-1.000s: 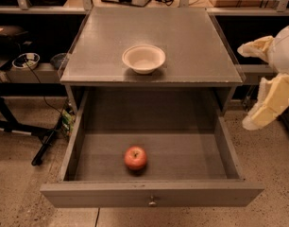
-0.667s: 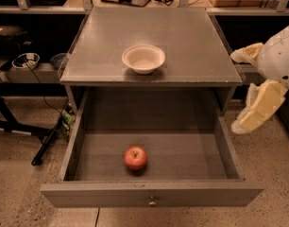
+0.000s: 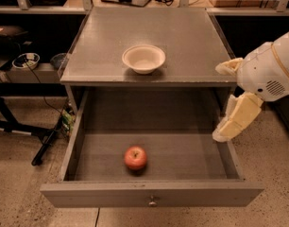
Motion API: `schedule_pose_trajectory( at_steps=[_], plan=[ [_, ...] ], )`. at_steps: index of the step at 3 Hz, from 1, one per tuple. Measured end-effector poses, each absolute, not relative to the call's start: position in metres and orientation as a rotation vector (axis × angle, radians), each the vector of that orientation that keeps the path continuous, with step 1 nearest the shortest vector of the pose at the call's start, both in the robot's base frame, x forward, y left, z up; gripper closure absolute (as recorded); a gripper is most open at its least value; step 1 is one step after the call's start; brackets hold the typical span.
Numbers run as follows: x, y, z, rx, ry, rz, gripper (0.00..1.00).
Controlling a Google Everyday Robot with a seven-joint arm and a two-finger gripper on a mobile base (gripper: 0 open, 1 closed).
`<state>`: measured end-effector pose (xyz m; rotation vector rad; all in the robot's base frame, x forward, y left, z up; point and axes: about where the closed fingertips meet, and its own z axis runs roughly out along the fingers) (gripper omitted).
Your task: Pick apple from top drawer and place on counter
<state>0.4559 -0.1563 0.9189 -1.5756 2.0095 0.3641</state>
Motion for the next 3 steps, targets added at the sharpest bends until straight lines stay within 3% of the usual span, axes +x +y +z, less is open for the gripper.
schedule_pose_trajectory(
  at_steps=[3],
  plan=[
    [0.477, -0.122, 0.888, -1.369, 1.847, 0.498, 0.00]
  ],
)
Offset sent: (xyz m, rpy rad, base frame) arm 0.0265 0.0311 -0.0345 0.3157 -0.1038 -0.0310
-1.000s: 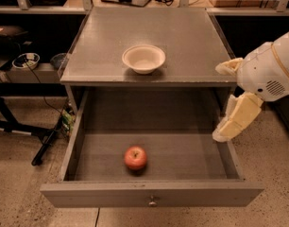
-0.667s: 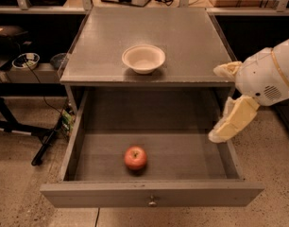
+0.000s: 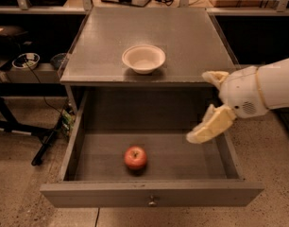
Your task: Pick apple from top drawer and place on counter
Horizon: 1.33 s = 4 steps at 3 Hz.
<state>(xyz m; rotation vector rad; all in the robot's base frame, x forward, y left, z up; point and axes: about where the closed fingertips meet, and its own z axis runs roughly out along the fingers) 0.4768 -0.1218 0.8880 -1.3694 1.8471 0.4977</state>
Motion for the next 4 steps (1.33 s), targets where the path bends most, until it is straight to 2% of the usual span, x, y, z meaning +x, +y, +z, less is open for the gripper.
schedule_pose_trajectory(
  at_steps=[1, 4],
  plan=[
    [0.490, -0.097, 0.857, -1.287, 1.854, 0.456, 0.00],
    [0.507, -0.092, 0.803, -1.215, 1.883, 0.498, 0.00]
  ],
)
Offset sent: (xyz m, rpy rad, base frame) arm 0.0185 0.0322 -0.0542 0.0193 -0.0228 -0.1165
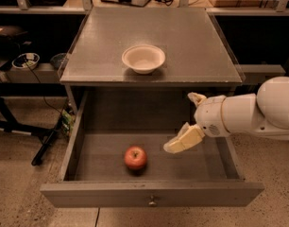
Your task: Pick apple from top drawer and place on counter
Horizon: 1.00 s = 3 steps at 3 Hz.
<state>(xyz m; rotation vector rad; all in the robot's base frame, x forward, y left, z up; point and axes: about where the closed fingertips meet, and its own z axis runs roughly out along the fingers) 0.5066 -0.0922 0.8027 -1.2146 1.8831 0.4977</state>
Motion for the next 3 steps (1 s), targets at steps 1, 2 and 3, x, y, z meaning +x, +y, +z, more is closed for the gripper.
schedule_pose_trajectory(
  at_steps=[1, 2, 3],
  plan=[
    [0.512, -0.089, 0.786, -1.204, 1.894, 0.497, 0.00],
    [0.512, -0.084, 0.762, -1.209, 1.926, 0.505, 0.00],
    [0.513, -0.080, 0.742, -1.207, 1.975, 0.517, 0.00]
  ],
)
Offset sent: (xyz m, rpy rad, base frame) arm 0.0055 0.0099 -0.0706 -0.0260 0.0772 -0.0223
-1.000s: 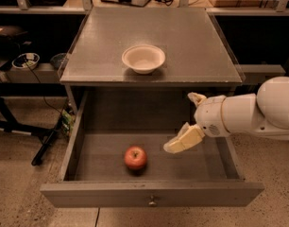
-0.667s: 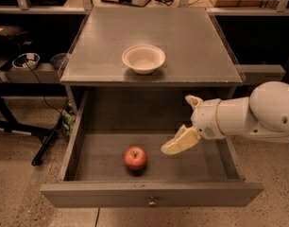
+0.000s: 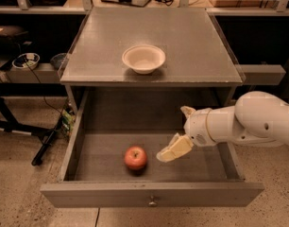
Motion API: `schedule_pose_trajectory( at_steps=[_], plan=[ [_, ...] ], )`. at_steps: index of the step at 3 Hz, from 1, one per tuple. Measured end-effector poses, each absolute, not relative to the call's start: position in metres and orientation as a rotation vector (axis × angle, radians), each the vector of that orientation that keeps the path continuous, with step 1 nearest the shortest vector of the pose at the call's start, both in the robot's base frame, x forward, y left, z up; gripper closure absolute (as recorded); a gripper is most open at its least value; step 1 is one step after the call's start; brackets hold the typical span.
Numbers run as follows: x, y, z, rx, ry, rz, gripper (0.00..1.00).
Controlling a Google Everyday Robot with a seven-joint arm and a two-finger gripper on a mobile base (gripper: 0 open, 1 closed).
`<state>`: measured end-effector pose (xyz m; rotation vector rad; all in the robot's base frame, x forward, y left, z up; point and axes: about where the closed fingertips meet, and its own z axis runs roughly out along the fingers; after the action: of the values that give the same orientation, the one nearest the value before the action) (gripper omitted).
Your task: Pick apple from top drawer and place on counter
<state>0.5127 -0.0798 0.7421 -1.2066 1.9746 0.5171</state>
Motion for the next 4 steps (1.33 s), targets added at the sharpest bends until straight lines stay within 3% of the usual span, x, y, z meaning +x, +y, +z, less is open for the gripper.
schedule_pose_trajectory(
  at_steps=[4],
  plan=[
    [0.515, -0.044, 0.672, -1.214, 2.002, 0.642, 0.00]
  ],
)
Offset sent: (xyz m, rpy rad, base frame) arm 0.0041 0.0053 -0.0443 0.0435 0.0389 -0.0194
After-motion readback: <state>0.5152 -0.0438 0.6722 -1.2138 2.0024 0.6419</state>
